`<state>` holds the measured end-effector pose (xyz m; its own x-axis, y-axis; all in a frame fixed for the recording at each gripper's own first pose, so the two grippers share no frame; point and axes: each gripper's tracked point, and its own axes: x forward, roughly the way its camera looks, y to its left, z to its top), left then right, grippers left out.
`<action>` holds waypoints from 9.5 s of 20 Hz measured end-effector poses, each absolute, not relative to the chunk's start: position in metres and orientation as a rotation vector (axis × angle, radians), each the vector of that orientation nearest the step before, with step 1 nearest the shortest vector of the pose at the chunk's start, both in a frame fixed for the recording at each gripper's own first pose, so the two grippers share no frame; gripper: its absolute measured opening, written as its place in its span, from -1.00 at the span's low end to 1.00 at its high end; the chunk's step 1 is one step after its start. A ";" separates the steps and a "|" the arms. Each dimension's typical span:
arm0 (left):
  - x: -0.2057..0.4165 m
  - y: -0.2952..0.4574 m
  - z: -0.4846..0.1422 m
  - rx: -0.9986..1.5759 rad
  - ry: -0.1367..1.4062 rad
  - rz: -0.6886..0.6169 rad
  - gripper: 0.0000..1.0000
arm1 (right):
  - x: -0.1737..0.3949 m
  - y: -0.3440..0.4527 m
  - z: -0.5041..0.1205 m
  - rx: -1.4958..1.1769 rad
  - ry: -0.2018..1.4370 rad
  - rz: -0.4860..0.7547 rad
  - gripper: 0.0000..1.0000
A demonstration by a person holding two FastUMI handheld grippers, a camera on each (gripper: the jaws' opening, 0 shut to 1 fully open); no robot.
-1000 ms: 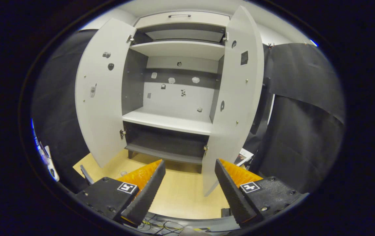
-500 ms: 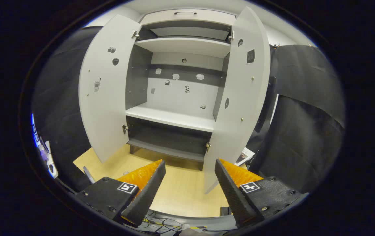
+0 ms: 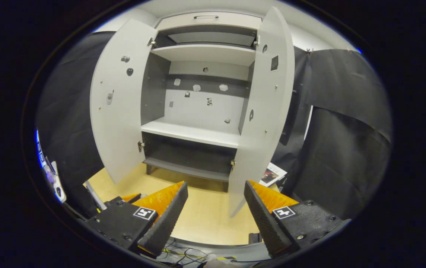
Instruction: Grasp the bottle in the cabinet with the left hand and place it on the coaster, then close the right door with the right hand and the left door with the left hand.
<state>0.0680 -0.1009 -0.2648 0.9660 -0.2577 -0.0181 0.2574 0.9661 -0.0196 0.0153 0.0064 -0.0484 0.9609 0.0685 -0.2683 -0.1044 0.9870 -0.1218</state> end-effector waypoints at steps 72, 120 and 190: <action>0.021 0.047 0.004 -0.058 0.067 0.101 0.94 | 0.161 -0.065 0.065 0.047 0.012 0.134 0.90; 0.126 0.228 0.018 0.079 0.018 0.193 0.94 | -0.007 -0.005 -0.026 0.015 0.126 0.120 0.92; 0.025 0.056 0.016 0.003 0.046 0.048 0.94 | -0.001 -0.026 0.008 0.054 0.021 0.007 0.98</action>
